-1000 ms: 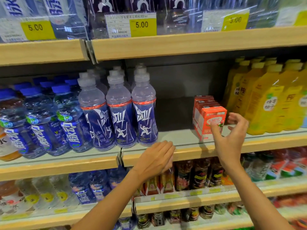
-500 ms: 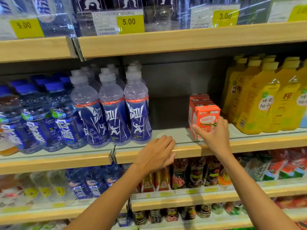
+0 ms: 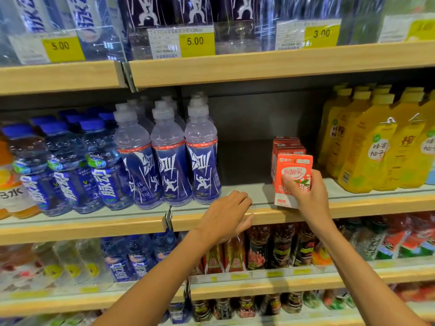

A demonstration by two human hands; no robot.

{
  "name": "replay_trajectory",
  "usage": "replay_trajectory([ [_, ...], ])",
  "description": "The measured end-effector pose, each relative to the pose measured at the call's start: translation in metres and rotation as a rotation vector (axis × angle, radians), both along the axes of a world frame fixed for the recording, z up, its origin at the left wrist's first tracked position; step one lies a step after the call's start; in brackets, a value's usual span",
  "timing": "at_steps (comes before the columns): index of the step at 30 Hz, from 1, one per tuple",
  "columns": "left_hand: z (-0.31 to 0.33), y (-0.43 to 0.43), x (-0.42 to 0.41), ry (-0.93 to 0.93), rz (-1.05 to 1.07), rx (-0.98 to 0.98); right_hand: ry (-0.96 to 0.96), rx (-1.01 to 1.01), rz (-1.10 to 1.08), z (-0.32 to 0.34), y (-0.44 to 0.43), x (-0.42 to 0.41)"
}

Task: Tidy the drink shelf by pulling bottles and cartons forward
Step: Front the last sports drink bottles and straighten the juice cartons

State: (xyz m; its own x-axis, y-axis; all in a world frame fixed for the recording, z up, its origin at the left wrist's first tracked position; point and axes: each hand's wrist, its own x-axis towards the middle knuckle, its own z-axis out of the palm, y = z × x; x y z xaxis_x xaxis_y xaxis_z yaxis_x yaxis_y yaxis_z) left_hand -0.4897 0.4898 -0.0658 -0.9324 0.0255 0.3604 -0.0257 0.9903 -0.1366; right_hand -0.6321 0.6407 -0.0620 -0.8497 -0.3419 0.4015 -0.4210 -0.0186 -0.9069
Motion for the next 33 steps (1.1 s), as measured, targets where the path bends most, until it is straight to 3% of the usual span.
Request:
replay_trajectory([
  [4, 0.019, 0.009, 0.007, 0.157, 0.096, 0.480, -0.085, -0.128, 0.081, 0.019, -0.003, 0.032],
  [8, 0.055, 0.029, 0.012, 0.311, 0.020, 1.331, -0.121, -0.167, 0.252, 0.029, -0.017, 0.068],
  [10, 0.067, 0.036, 0.015, 0.365, -0.020, 1.463, -0.124, -0.167, 0.298, 0.030, -0.028, 0.086],
  [17, 0.067, 0.034, 0.036, 0.546, -0.006, 1.459, -0.158, -0.132, 0.460, 0.030, -0.045, 0.112],
  [21, 0.067, 0.024, 0.041, 0.557, -0.013, 1.525, -0.148, -0.110, 0.547, 0.025, -0.039, 0.118],
  [26, 0.069, 0.022, 0.047, 0.528, -0.014, 1.426, 0.011, -0.080, 0.383, 0.025, -0.039, 0.127],
  [33, 0.072, 0.045, 0.040, 0.620, 0.136, 1.276, 0.389, -0.001, 0.122, 0.018, -0.041, 0.129],
])
